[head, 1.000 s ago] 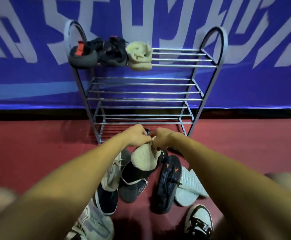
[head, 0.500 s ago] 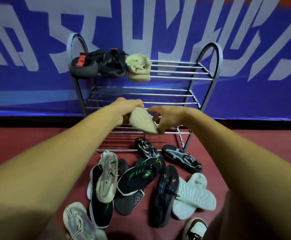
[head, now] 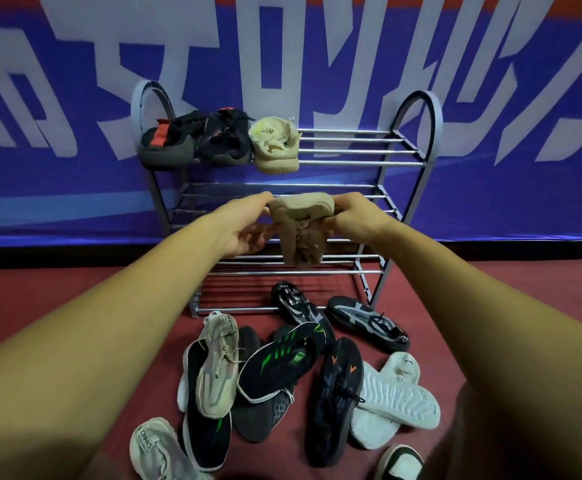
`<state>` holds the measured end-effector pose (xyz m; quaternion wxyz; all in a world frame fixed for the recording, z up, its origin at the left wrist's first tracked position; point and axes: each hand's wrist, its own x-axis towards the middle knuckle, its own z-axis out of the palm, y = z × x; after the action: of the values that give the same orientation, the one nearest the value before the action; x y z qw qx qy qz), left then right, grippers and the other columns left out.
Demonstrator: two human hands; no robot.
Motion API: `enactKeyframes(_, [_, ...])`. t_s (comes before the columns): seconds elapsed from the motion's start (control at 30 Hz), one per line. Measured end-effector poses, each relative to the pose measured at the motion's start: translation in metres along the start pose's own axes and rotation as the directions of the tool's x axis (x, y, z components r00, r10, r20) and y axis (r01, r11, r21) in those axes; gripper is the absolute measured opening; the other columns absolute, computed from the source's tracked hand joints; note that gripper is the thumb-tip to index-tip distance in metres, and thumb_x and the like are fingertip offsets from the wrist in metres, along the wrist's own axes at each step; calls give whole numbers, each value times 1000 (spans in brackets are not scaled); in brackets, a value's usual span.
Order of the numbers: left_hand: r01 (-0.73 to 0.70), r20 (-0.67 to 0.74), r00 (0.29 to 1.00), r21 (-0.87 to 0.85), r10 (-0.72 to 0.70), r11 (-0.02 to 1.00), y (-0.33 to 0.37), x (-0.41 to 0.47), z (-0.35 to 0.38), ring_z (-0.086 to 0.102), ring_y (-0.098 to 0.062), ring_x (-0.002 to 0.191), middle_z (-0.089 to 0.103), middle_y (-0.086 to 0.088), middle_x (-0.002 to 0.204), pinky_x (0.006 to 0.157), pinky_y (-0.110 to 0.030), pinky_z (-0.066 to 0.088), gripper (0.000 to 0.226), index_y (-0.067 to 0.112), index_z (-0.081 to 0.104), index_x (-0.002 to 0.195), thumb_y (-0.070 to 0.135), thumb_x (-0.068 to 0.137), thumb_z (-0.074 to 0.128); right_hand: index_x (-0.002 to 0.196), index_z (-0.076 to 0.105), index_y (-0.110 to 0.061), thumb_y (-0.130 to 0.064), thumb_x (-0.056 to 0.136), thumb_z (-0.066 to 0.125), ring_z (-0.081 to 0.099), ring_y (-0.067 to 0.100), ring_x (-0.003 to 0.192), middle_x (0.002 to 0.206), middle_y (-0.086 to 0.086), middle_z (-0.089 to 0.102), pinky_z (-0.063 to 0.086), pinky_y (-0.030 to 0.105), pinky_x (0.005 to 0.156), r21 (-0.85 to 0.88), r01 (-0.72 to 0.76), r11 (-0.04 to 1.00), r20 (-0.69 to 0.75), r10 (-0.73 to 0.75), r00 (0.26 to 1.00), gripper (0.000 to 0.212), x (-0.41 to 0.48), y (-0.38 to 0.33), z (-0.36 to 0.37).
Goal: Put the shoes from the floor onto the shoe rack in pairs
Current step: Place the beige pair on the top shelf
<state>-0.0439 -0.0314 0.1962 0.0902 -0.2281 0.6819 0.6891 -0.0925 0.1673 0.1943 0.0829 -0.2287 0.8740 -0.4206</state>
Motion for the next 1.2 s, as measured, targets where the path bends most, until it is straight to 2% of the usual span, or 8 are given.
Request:
enactKeyframes(0.07, [-28, 10, 1000, 39, 28, 999, 3, -4, -1, 56, -11, 47, 75, -9, 82, 48, -21, 36, 18, 23, 66, 92, 39, 88, 59, 104, 73, -4, -1, 84, 68, 67, 18, 85, 100, 14, 75, 53, 33, 83, 105, 11, 994, -48, -6, 999, 21, 1, -3, -1])
enactKeyframes(0.17, [-150, -89, 982, 169, 167, 974, 7, -6, -4, 40, -11, 46, 65, 0, 63, 47, -21, 25, 24, 23, 67, 85, 44, 89, 57, 101, 72, -11, -6, 81, 73, 72, 24, 93, 95, 10, 76, 57, 39, 87, 194, -4, 981, -122, 28, 992, 20, 5, -4, -2])
enactKeyframes(0.3, [-259, -123, 958, 22, 260, 966, 10, -2, -6, 39, -10, 46, 59, 2, 59, 41, -20, 22, 26, 17, 60, 81, 33, 96, 46, 101, 70, -8, -11, 84, 74, 68, 15, 73, 84, 7, 74, 50, 27, 66, 302, -20, 953, -164, 73, 984, 17, 3, -10, 1])
enactKeyframes(0.4, [-213, -107, 969, 106, 224, 971, 6, -3, -8, 47, -13, 54, 63, -2, 73, 48, -24, 31, 27, 14, 65, 95, 28, 97, 41, 101, 69, -7, -13, 89, 70, 60, 2, 54, 76, -1, 69, 44, 14, 49, 394, -19, 919, -181, 97, 979, 13, -1, -16, 2])
enactKeyframes(0.5, [-161, -41, 984, 235, 175, 959, -2, -6, -11, 51, -14, 62, 63, -3, 81, 57, -26, 35, 34, 14, 66, 112, 38, 95, 49, 101, 67, -10, -24, 93, 66, 50, 7, 52, 74, -1, 64, 38, 19, 49, 542, -18, 841, -223, 164, 961, 16, 1, -17, 0])
enactKeyframes(0.7, [-73, 125, 992, 331, 33, 941, -10, -13, -27, 45, -11, 66, 63, 7, 75, 62, -27, 35, 60, 28, 72, 103, 75, 68, 66, 87, 63, -9, -25, 95, 64, 43, 7, 44, 49, -4, 51, 34, 22, 47, 820, -5, 573, -260, 379, 888, 18, 4, -27, -5])
enactKeyframes(0.87, [-144, 162, 980, 170, 117, 975, -8, -9, -35, 28, -8, 53, 48, 7, 57, 54, -25, 24, 41, 23, 70, 86, 60, 71, 76, 98, 63, -8, -25, 93, 66, 44, 6, 42, 50, -4, 53, 35, 20, 43, 881, -26, 473, -218, 453, 864, 18, 5, -29, -2])
enactKeyframes(1.2, [-290, -128, 957, -378, 261, 879, 17, -10, -48, 49, -7, 57, 59, 8, 65, 56, -22, 35, 35, 24, 67, 85, 57, 76, 72, 99, 62, -12, -28, 91, 63, 47, 6, 48, 86, 7, 60, 32, 14, 40, 939, -74, 336, -103, 480, 871, 18, 7, -21, -5])
